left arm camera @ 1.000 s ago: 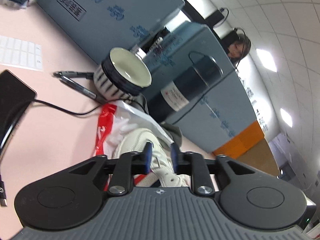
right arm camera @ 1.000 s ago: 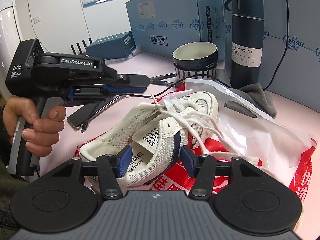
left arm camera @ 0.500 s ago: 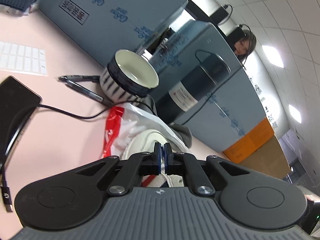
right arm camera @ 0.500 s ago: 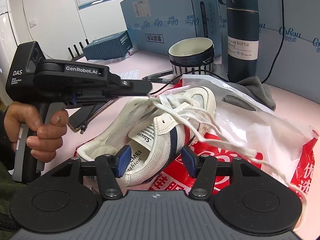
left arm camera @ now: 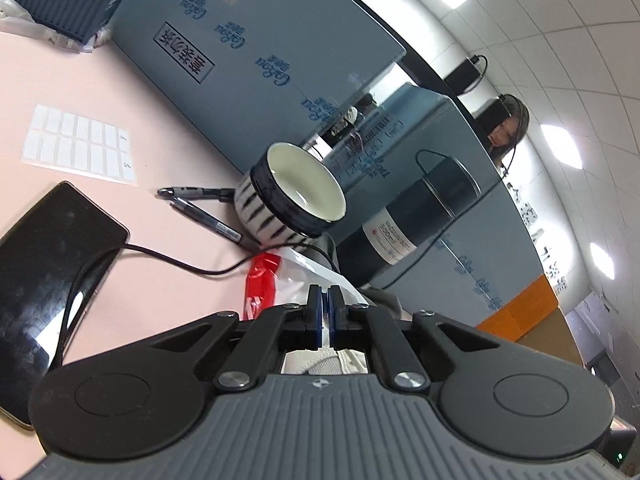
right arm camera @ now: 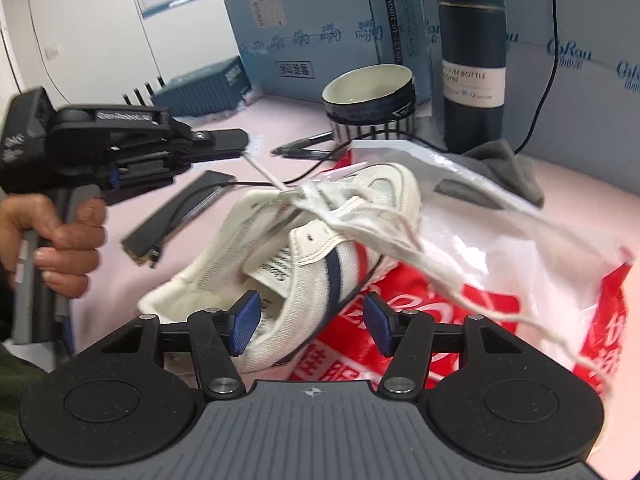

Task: Lace up shoes with both hands

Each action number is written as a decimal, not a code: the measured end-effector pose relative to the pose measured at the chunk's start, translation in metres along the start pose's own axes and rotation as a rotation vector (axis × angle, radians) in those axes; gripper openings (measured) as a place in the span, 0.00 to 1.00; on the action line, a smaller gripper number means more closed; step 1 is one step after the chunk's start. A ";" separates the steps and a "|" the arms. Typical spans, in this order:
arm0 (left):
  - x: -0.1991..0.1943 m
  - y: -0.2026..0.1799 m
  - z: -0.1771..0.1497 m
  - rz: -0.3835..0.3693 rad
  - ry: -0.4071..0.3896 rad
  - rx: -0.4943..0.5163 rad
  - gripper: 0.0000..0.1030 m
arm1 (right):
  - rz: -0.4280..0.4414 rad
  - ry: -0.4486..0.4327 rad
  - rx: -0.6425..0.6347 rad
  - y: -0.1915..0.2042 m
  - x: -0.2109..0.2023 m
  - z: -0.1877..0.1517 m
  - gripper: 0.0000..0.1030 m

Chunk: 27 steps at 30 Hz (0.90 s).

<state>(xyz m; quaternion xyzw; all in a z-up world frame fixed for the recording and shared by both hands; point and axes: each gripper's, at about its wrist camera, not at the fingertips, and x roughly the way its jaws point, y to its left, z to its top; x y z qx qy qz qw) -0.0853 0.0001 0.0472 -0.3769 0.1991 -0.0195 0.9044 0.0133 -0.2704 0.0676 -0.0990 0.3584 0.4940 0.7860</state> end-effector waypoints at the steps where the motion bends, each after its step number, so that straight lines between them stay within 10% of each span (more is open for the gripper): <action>1: -0.001 0.000 0.001 -0.002 0.003 0.003 0.02 | -0.005 0.011 -0.001 -0.001 0.002 0.002 0.57; 16: -0.017 0.006 0.024 -0.011 -0.015 0.005 0.02 | -0.057 0.080 0.189 -0.016 0.025 -0.005 0.80; 27: 0.023 0.031 -0.008 -0.117 0.284 -0.485 0.22 | -0.090 0.061 0.223 -0.011 0.024 -0.009 0.84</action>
